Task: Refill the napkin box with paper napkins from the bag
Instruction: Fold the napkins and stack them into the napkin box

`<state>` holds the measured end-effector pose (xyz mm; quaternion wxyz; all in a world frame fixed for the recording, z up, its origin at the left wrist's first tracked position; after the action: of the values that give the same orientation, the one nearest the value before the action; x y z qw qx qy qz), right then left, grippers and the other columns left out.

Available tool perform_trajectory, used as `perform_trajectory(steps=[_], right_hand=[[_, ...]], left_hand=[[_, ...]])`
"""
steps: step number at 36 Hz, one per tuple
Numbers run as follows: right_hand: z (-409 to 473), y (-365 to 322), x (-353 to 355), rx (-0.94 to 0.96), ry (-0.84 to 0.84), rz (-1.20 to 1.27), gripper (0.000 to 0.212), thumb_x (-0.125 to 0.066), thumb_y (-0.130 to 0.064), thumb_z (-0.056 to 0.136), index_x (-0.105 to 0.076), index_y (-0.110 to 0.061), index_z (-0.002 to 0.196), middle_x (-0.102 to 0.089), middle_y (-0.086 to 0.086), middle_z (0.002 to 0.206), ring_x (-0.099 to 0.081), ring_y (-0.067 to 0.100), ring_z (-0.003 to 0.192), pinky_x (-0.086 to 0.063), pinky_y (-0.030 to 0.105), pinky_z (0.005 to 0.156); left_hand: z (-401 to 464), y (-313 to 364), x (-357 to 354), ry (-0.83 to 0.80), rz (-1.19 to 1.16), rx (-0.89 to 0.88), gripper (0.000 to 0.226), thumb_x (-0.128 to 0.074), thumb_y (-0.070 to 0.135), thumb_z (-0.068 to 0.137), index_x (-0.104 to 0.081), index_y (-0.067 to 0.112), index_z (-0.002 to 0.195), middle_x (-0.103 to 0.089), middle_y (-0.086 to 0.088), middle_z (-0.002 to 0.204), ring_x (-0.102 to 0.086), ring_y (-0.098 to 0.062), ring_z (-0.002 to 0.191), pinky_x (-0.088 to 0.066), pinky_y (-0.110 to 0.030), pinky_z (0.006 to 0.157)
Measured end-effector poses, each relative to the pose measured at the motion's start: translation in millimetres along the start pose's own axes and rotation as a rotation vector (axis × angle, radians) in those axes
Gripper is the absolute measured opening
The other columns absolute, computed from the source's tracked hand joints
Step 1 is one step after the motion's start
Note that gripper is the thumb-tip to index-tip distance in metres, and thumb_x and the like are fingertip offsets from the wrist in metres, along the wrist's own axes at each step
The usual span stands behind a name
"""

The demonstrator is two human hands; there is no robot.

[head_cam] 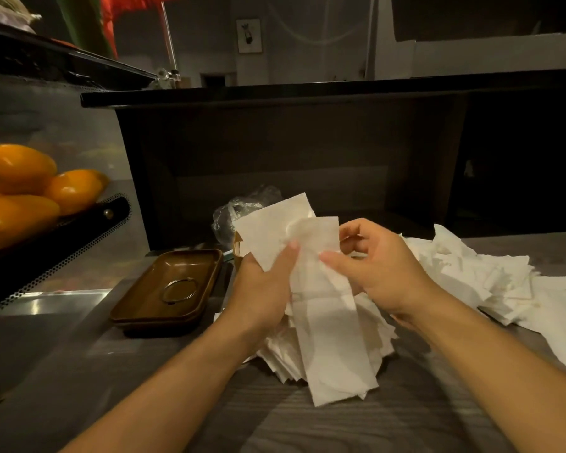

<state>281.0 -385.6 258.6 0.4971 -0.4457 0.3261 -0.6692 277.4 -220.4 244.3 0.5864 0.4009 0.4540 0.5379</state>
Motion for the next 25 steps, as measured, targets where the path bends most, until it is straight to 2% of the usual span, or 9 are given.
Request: perform_trajectory(steps=[2, 5, 9, 11, 14, 16, 18, 20, 25], right_hand=[[0.9, -0.2, 3.6, 0.039, 0.059, -0.008, 0.029, -0.08, -0.026, 0.084, -0.061, -0.036, 0.103, -0.066, -0.02, 0.095, -0.067, -0.003, 0.086, -0.053, 0.009, 0.06], [1.8, 1.9, 4.4, 0.104, 0.017, -0.001, 0.036, -0.082, -0.022, 0.081, -0.063, -0.039, 0.107, -0.065, -0.024, 0.1, -0.063, -0.01, 0.093, -0.054, 0.007, 0.067], [3.6, 3.3, 3.5, 0.067, 0.074, -0.04, 0.022, -0.077, -0.029, 0.086, -0.065, -0.033, 0.104, -0.068, -0.017, 0.101, -0.067, 0.005, 0.092, -0.056, 0.013, 0.064], [2.8, 0.8, 4.4, -0.085, 0.072, 0.061, 0.02, -0.068, -0.039, 0.093, -0.063, -0.027, 0.108, -0.07, -0.007, 0.105, -0.071, 0.011, 0.088, -0.059, 0.019, 0.065], [-3.2, -6.2, 2.9, -0.335, -0.178, 0.281, 0.044, -0.055, -0.053, 0.094, -0.06, -0.018, 0.119, -0.076, 0.007, 0.104, -0.076, 0.021, 0.09, -0.062, 0.03, 0.072], [-8.6, -9.8, -0.3, -0.372, -0.379, 0.191, 0.058, -0.064, -0.057, 0.08, -0.057, -0.017, 0.122, -0.076, 0.007, 0.106, -0.075, 0.021, 0.092, -0.063, 0.031, 0.073], [-13.2, -12.0, -6.6, -0.377, -0.52, 0.047, 0.059, -0.077, -0.045, 0.071, -0.053, -0.024, 0.121, -0.074, -0.001, 0.111, -0.075, 0.017, 0.095, -0.062, 0.031, 0.076], [-13.8, -13.3, -10.8, -0.398, -0.56, 0.021, 0.047, -0.081, -0.028, 0.078, -0.053, -0.028, 0.117, -0.075, -0.003, 0.11, -0.075, 0.016, 0.095, -0.063, 0.034, 0.078], [-9.8, -14.8, -0.8, -0.419, -0.378, 0.265, 0.031, -0.068, -0.011, 0.092, -0.059, -0.017, 0.121, -0.076, -0.002, 0.071, -0.062, 0.009, 0.053, -0.048, 0.021, 0.046]], left_hand=[[-1.5, 1.5, -0.5, -0.023, -0.01, 0.026, 0.003, -0.052, 0.041, 0.1, -0.054, 0.044, 0.099, -0.065, 0.022, 0.1, -0.065, -0.004, 0.095, -0.057, -0.028, 0.08], [-2.0, 1.9, 0.6, -0.041, -0.007, 0.068, 0.004, -0.05, 0.044, 0.1, -0.051, 0.045, 0.097, -0.063, 0.022, 0.099, -0.064, -0.005, 0.093, -0.056, -0.027, 0.075], [-1.0, 4.8, 1.9, -0.006, -0.041, 0.109, 0.004, -0.052, 0.041, 0.101, -0.055, 0.042, 0.1, -0.068, 0.015, 0.102, -0.067, -0.006, 0.091, -0.057, -0.028, 0.073], [1.5, 7.3, 3.5, 0.054, -0.093, 0.125, 0.012, -0.053, 0.039, 0.101, -0.057, 0.037, 0.111, -0.07, 0.01, 0.105, -0.069, -0.011, 0.094, -0.06, -0.034, 0.077], [6.2, 9.6, 8.0, 0.14, -0.134, 0.124, 0.018, -0.051, 0.04, 0.101, -0.056, 0.035, 0.118, -0.07, 0.007, 0.105, -0.07, -0.014, 0.094, -0.059, -0.034, 0.072], [7.4, 10.7, 9.3, 0.176, -0.16, 0.126, 0.027, -0.049, 0.042, 0.101, -0.056, 0.03, 0.125, -0.07, 0.005, 0.111, -0.069, -0.017, 0.099, -0.059, -0.041, 0.084], [8.4, 10.9, 9.7, 0.2, -0.18, 0.128, 0.034, -0.047, 0.045, 0.101, -0.053, 0.028, 0.13, -0.068, 0.005, 0.114, -0.067, -0.018, 0.105, -0.057, -0.044, 0.092], [9.8, 10.0, 11.4, 0.224, -0.177, 0.115, 0.036, -0.047, 0.048, 0.101, -0.051, 0.03, 0.132, -0.067, 0.009, 0.112, -0.066, -0.015, 0.102, -0.058, -0.035, 0.081], [9.9, 7.8, 13.9, 0.269, -0.131, 0.09, 0.011, -0.048, 0.045, 0.101, -0.053, 0.037, 0.106, -0.064, 0.015, 0.098, -0.064, -0.007, 0.089, -0.054, -0.028, 0.07]])
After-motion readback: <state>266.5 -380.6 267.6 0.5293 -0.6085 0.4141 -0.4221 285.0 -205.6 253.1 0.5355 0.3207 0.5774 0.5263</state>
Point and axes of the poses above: each hand's wrist, its own z-axis towards the middle knuckle, its own x-axis out of the back of the hand, y = z × x, the point moved 2 cm from there along z, towards the middle knuckle
